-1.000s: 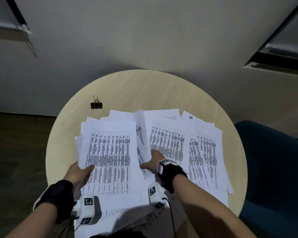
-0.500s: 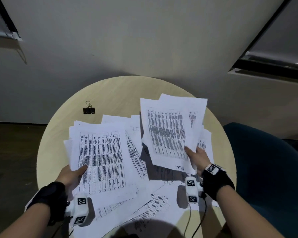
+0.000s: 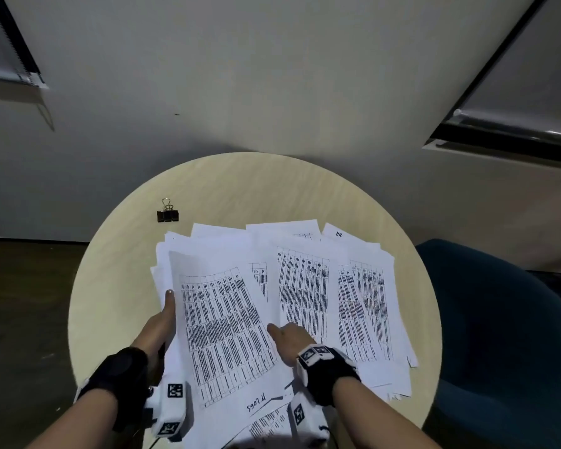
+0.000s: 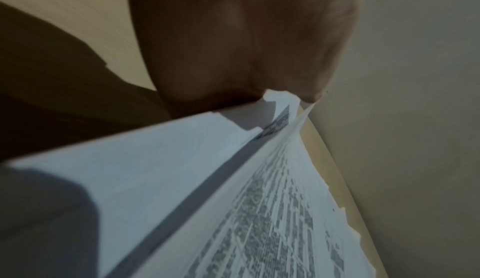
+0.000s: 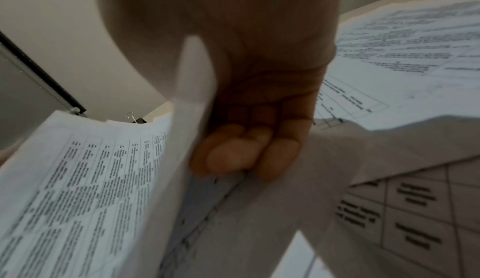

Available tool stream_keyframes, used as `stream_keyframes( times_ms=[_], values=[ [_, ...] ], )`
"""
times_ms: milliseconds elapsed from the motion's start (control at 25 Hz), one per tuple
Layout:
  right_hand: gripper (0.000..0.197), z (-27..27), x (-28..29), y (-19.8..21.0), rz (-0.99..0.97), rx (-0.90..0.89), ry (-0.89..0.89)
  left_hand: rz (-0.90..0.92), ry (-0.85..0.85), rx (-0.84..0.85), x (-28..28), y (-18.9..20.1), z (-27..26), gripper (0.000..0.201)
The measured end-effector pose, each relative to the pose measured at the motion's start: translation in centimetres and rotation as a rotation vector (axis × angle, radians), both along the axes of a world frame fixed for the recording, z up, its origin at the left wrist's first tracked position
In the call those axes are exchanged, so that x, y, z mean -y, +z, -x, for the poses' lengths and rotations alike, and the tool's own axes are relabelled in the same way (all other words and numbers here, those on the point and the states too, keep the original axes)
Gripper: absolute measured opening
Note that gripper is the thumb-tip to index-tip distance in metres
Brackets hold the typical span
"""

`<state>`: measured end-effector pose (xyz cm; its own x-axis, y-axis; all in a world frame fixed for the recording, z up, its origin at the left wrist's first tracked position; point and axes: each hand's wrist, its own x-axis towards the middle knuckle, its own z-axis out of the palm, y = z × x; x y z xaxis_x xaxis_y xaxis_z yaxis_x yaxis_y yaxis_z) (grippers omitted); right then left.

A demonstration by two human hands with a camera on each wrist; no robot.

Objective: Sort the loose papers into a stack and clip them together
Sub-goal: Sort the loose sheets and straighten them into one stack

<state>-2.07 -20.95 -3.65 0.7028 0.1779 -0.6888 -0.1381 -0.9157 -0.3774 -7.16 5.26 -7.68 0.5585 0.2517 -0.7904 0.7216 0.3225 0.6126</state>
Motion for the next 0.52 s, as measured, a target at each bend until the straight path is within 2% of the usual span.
stream_keyframes(
  times_ms=[80, 120, 200, 280, 320, 400, 520],
  values=[
    [0.057, -0.5, 0.4, -0.4, 0.004, 0.021, -0.068, 0.169, 0.111, 0.036, -0.3, -0.5, 0.5, 0.088],
    [0.057, -0.6, 0.7, -0.5, 0.008, 0.033, -0.094, 0.202, 0.096, 0.073, -0.2, 0.0, 0.8, 0.085],
    [0.057, -1.0, 1.5, -0.4, 0.007, 0.072, -0.108, 0.080, -0.025, 0.122, -0.1, -0.3, 1.0, 0.083],
    [0.050, -1.1, 2.2, -0.5, -0.024, 0.159, -0.104, -0.056, -0.081, 0.149, 0.0, -0.9, 1.1, 0.062],
    [0.045, -1.2, 2.4, -0.6, -0.072, 0.199, -0.156, -0.086, -0.087, 0.150, 0.0, -1.1, 1.1, 0.051],
    [0.044, -1.5, 2.4, -0.7, -0.133, 0.243, -0.245, -0.100, -0.079, 0.118, 0.1, -1.1, 1.0, 0.041],
    [0.053, -2.0, 2.0, -1.4, -0.133, 0.269, -0.156, -0.063, -0.049, 0.137, 0.3, -1.1, 0.8, 0.033]
  ],
)
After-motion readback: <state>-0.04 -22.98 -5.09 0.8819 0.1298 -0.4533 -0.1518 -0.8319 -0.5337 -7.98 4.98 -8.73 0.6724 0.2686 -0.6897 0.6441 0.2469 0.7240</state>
